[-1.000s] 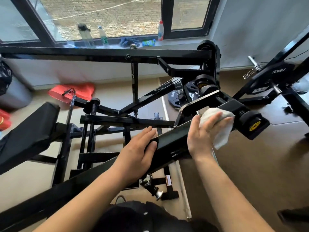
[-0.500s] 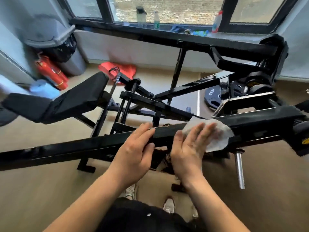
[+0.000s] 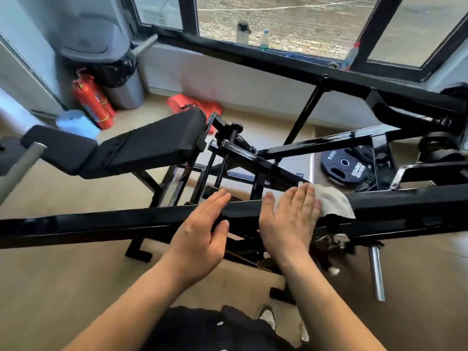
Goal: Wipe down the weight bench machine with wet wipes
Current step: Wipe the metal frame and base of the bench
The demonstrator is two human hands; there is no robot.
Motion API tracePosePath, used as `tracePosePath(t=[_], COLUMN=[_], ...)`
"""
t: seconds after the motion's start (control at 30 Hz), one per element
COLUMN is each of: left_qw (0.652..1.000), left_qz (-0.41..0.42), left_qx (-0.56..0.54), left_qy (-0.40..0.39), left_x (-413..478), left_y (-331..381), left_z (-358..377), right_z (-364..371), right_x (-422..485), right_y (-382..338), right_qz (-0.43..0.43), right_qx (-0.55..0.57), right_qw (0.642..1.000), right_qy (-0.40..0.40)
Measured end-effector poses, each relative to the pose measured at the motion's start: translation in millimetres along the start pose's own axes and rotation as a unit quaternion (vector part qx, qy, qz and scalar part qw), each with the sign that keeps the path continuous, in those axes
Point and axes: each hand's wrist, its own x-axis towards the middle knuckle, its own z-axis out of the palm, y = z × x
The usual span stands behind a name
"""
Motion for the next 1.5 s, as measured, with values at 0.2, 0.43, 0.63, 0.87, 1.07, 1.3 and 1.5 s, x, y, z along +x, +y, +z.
tracePosePath(t=[0.2, 0.43, 0.63, 0.87, 1.07, 1.3, 1.5], left_qw=[1.0, 1.0, 1.0, 0.996, 0.992, 0.993, 0.992], left_qz=[0.008, 0.004, 0.005, -0.002, -0.016, 0.057, 0.091], left_qx=[0.017, 0.006, 0.018, 0.08, 0.073, 0.076, 0.07], left_qy=[0.003, -0.014, 0.011, 0.027, 0.102, 0.069, 0.057], left_x=[-18, -43, -46, -56, -73, -81, -107], left_y=[-62, -114, -121, -142, -167, -232, -319], left_z=[-61, -99, -97, -122, -162, -234, -333], right_z=[74, 69, 92, 149, 135, 217, 281], right_x=[-61, -41, -47, -107, -77, -144, -190], right_y=[-80, -54, -101, -171, -168, -295, -413], right_qz=[-0.045, 0.062, 0.104, -0.023, 0.079, 0.039, 0.055], right_qx=[0.059, 0.188, 0.283, 0.227, 0.242, 0.249, 0.224], right_qw=[0.997, 0.971, 0.943, 0.973, 0.956, 0.962, 0.97], right_qy=[0.032, 0.132, 0.142, 0.035, 0.148, 0.1, 0.079])
